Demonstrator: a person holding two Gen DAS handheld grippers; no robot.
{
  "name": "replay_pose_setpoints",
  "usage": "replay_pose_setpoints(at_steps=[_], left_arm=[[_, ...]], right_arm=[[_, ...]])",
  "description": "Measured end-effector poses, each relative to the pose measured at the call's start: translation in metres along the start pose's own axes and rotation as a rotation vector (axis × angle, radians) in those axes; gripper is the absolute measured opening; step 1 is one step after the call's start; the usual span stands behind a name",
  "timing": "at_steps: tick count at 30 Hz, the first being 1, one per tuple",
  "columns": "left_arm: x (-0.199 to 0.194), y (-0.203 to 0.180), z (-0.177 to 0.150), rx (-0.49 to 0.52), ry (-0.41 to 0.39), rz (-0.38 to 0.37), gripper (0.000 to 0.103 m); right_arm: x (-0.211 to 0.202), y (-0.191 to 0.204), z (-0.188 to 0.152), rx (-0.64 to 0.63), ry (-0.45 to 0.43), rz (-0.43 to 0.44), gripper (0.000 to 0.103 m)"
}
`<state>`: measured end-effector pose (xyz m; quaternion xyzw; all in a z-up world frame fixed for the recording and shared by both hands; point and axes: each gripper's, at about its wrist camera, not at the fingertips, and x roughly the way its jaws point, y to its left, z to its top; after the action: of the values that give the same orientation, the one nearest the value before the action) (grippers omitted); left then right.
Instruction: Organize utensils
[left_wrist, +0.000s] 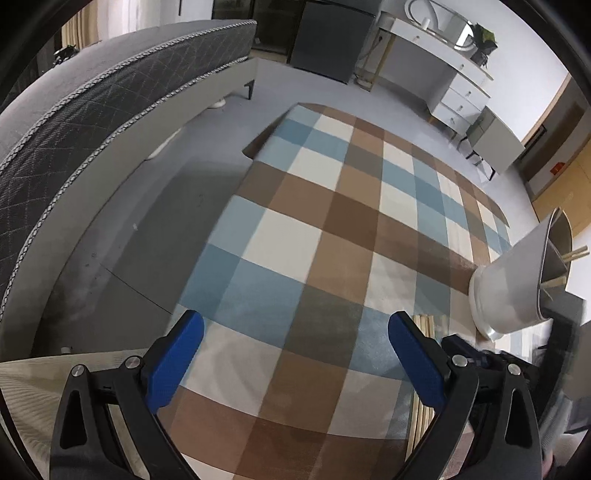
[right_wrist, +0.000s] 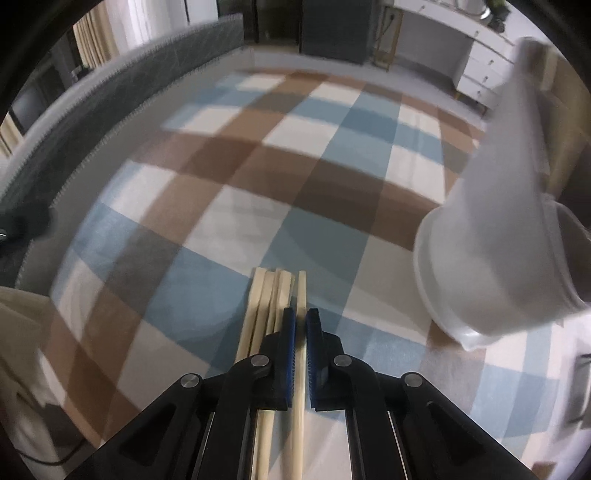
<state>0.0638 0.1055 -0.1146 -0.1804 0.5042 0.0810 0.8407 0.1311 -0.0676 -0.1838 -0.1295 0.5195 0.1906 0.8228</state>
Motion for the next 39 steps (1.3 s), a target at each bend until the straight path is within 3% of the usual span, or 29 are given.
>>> replay_pose_setpoints(at_steps=[9,11,20,25,32,34,39], left_arm=[[0.035,-0.045,-0.023,0.117,0.148,-0.075,0.097],[0.039,-0.055,-0.028,0.156,0.167,-0.079,0.093],[0.060,-0.084,-0.038,0.207,0.227,-0.074,0.084],[0.066,-0.098,-0.038,0.270,0.207,0.000,0.070],[0.065,-0.094,-0.033,0.282,0.208,0.065,0.040],[0.068,-0.097,-0.030,0.284,0.211,0.071,0.039],[0.066,-0.097,-0.025,0.236,0.217,0.004,0.039]], right_arm=[[-0.076,-0.065,-0.020,0.281,-0.276,0.137,0.004],[-0.088,-0.074,-0.027,0.326,-0.312,0.157,0.004],[-0.109,-0.103,-0.046,0.433,-0.386,0.235,0.004],[-0.122,-0.126,-0.050,0.475,-0.422,0.245,0.004],[-0.129,-0.138,-0.052,0.493,-0.439,0.232,0.003],[-0.130,-0.137,-0.050,0.486,-0.444,0.235,0.000],[-0.134,-0.139,-0.052,0.477,-0.455,0.242,0.000]])
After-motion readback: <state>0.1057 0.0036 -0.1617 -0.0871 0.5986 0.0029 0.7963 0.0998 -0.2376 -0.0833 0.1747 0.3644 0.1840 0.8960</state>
